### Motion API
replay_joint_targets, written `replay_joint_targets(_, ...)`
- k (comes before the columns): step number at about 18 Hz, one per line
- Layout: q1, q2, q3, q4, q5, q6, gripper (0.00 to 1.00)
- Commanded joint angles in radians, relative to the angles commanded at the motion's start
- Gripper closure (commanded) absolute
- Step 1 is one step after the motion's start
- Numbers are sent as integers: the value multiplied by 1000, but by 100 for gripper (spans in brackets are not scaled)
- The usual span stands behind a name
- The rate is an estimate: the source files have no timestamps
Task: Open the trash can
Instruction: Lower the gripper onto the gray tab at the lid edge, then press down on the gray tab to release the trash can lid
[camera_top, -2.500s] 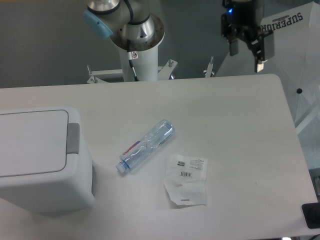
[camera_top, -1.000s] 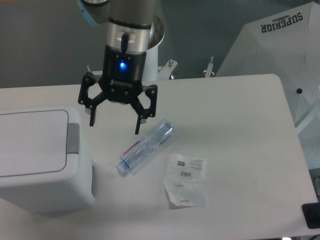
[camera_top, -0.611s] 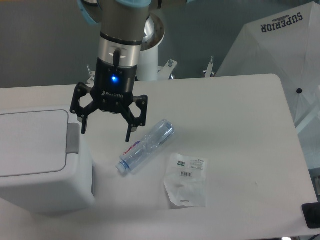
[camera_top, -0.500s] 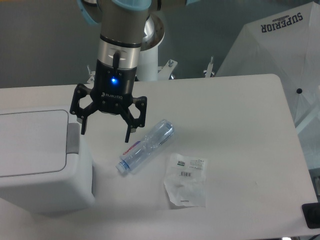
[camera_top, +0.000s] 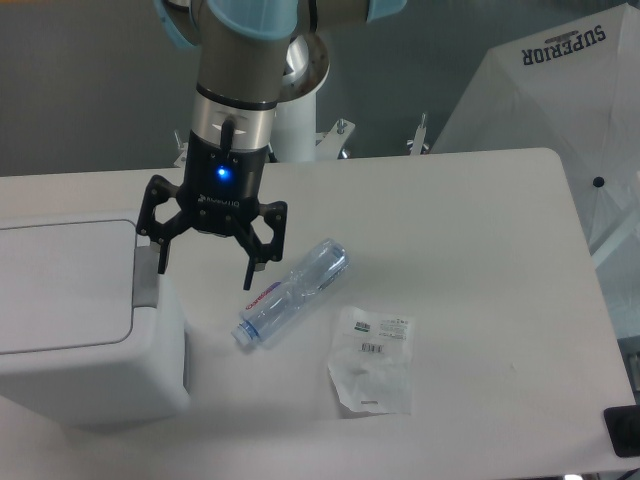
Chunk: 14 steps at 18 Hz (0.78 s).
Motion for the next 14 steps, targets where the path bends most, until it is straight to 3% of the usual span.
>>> replay_joint_targets(14,-6,-11,-14,2,2,8,0)
